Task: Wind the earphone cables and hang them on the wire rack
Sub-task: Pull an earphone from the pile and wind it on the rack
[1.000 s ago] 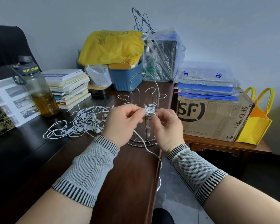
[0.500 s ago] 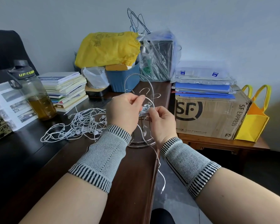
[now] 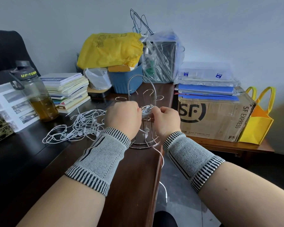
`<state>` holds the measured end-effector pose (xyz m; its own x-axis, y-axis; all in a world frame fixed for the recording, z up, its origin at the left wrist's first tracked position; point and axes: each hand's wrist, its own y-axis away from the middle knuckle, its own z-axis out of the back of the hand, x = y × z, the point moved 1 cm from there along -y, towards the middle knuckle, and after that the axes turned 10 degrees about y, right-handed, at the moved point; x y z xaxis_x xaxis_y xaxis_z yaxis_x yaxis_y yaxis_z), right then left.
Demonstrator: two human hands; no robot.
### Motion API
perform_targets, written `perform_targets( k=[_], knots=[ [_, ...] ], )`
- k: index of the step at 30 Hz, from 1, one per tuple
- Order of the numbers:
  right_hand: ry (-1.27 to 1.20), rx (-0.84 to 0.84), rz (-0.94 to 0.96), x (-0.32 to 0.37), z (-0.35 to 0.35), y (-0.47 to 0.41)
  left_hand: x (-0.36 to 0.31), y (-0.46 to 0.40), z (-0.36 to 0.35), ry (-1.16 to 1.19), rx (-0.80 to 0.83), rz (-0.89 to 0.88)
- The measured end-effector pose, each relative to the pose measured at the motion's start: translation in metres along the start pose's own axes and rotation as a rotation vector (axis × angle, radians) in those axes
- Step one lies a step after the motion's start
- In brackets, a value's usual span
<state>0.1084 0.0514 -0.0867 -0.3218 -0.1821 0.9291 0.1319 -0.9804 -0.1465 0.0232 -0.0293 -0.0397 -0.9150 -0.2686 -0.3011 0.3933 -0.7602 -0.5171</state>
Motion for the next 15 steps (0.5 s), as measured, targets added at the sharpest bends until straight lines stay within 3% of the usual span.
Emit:
perform_targets(
  k=[10, 15],
  knots=[
    [0.058, -0.027, 0.013, 0.003, 0.003, 0.002, 0.008, 0.002, -0.011, 0.276, 0.018, 0.145],
    [0.072, -0.036, 0.002, 0.005, 0.004, 0.003, 0.006, 0.002, -0.014, 0.221, -0.014, 0.135]
  ],
)
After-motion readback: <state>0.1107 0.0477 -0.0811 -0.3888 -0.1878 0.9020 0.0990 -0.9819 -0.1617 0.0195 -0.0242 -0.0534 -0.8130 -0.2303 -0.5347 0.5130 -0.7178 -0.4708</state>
